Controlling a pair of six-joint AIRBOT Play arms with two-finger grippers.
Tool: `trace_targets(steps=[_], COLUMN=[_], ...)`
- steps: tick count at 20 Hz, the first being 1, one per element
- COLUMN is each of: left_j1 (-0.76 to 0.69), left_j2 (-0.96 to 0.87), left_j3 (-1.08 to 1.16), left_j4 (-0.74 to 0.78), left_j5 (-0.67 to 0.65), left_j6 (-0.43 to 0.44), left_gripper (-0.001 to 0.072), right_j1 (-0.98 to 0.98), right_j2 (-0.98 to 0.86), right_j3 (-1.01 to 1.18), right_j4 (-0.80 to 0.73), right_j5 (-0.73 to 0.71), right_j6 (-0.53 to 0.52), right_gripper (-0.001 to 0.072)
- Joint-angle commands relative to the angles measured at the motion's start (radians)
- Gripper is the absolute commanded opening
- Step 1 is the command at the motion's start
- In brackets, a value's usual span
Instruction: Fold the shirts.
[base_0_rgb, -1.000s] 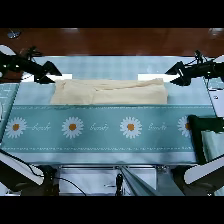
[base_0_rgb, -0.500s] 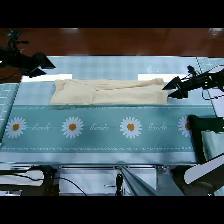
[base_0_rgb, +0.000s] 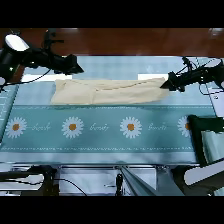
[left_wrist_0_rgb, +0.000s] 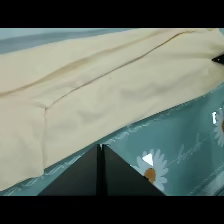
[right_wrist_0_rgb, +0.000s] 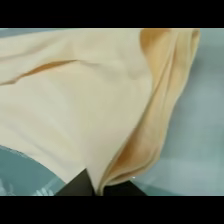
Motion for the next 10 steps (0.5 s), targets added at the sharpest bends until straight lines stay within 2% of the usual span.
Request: trace_targets(steps=[1,4,6,8,10], left_j1=[-0.096,-0.217,-0.303,-0.401,-0.497], left_j2=[-0.034,-0.113,-0.202,-0.280,-0.345], left_j3=[-0.002,0.000,0.032,0.080,0.129], left_j4=[-0.074,-0.062,-0.062,-0.062,-0.062], left_j5=[0.036,0.118,0.114,0.136,0.195], left_j6=[0.010,-0.006,-0.052,-0.061,-0.133], left_gripper=[0.0029,0.0029,0.0029,0.0029,0.0029], right_j1=[-0.004,0.000,0.000,0.000,0.000], right_j2=[0.270,0.594,0.791,0.938,1.045], right_j3=[-0.140,-0.356,-0.464,-0.522,-0.544], right_j4=[-0.130,-0.132,-0.130,-0.119,-0.082], right_j5=[-0.003,-0.034,-0.036,-0.054,-0.054], right_j6=[-0.014,-0.010,0.026,0.084,0.114], right_gripper=[0.0024,0.0025,0.0024,0.0025,0.0025])
